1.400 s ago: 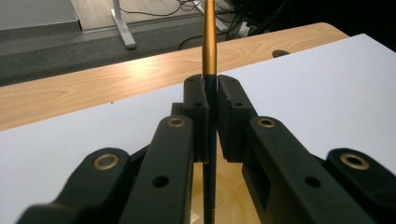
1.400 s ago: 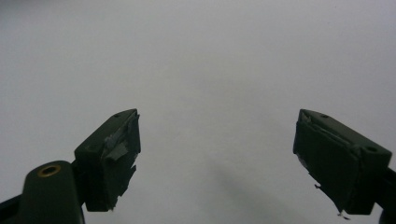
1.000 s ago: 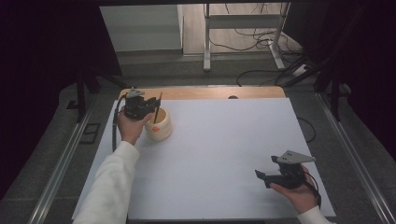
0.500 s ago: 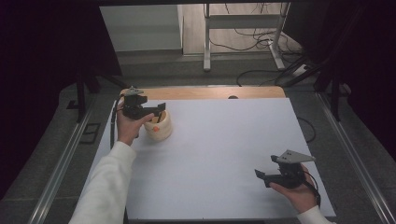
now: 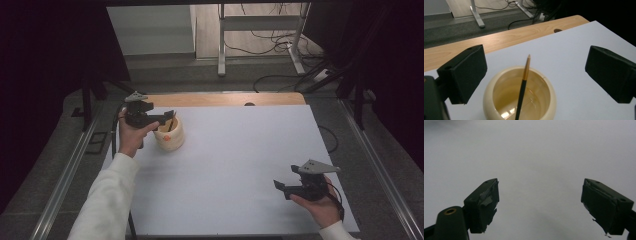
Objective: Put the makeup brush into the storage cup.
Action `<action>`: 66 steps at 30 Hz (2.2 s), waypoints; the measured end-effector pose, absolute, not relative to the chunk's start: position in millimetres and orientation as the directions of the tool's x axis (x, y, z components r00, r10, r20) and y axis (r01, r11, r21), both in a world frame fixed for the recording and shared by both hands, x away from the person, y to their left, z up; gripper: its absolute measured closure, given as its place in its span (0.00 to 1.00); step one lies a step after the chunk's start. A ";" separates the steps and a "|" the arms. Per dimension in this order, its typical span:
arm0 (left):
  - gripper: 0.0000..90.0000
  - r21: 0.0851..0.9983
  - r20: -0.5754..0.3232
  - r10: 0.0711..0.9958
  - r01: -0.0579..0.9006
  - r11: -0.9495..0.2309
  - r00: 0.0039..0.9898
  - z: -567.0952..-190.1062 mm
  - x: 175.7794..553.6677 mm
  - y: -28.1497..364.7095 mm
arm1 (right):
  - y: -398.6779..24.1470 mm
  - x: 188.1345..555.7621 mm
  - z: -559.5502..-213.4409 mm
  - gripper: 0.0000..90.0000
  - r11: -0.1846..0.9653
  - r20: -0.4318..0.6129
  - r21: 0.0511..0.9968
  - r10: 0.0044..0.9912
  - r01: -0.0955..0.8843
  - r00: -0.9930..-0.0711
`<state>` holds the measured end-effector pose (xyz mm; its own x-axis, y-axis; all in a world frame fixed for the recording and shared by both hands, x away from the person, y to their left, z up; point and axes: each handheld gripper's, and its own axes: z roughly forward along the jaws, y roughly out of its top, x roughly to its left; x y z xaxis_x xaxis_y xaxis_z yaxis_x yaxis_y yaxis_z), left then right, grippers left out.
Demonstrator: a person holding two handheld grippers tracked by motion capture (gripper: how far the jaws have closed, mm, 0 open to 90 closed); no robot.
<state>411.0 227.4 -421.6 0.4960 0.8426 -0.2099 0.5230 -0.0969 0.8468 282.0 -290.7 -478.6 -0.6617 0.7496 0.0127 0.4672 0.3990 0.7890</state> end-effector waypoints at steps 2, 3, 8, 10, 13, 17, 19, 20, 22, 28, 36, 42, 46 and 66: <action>0.05 0.847 -0.205 0.839 0.521 -0.105 0.503 -420.6 409.2 225.9 | -290.9 281.9 -478.4 0.17 0.399 0.012 0.790 0.748 0.465 -0.663; 0.05 0.847 -0.206 0.837 0.521 -0.108 0.507 -420.2 408.4 225.2 | -291.0 281.7 -478.6 0.17 0.400 0.013 0.789 0.749 0.466 -0.663; 0.05 0.844 -0.212 0.819 0.523 -0.122 0.533 -419.6 398.7 223.0 | -291.2 281.0 -479.1 0.17 0.404 0.011 0.787 0.747 0.466 -0.665; 0.05 0.843 -0.213 0.812 0.523 -0.128 0.543 -420.0 393.1 222.7 | -290.1 280.5 -478.5 0.17 0.404 0.011 0.788 0.746 0.465 -0.666; 0.06 0.844 -0.211 0.803 0.518 -0.138 0.557 -419.8 385.2 223.4 | -289.1 280.5 -477.9 0.17 0.407 0.010 0.787 0.742 0.463 -0.670; 0.06 0.846 -0.234 0.798 0.521 -0.114 0.556 -420.8 374.8 226.6 | -289.4 281.9 -479.1 0.17 0.405 0.014 0.788 0.742 0.464 -0.670; 0.06 0.841 -0.232 0.800 0.528 -0.121 0.553 -423.7 369.2 227.2 | -290.0 282.2 -479.4 0.17 0.404 0.016 0.787 0.742 0.467 -0.670; 0.06 0.840 -0.234 0.800 0.529 -0.120 0.553 -425.6 366.3 227.7 | -290.4 282.2 -479.5 0.17 0.403 0.015 0.787 0.744 0.467 -0.668; 0.06 0.839 -0.243 0.799 0.533 -0.111 0.550 -429.4 359.9 228.8 | -291.4 282.1 -479.0 0.17 0.400 0.016 0.788 0.746 0.467 -0.666; 0.07 0.837 -0.246 0.800 0.537 -0.109 0.546 -438.9 344.1 228.4 | -292.7 282.8 -478.3 0.17 0.397 0.018 0.789 0.748 0.469 -0.663; 0.07 0.835 -0.238 0.801 0.536 -0.121 0.550 -449.6 326.2 229.9 | -293.9 283.6 -479.8 0.17 0.398 0.016 0.788 0.749 0.470 -0.662; 0.07 0.832 -0.239 0.799 0.541 -0.124 0.552 -458.3 311.5 232.0 | -295.2 283.8 -480.0 0.17 0.397 0.015 0.788 0.752 0.470 -0.659; 0.07 0.831 -0.239 0.791 0.540 -0.133 0.563 -463.1 301.0 230.9 | -295.1 284.2 -480.1 0.17 0.398 0.013 0.788 0.752 0.469 -0.660; 0.06 0.800 -0.250 0.760 0.570 -0.187 0.600 -493.9 264.6 223.9 | -295.8 285.4 -482.9 0.17 0.402 0.012 0.784 0.752 0.472 -0.659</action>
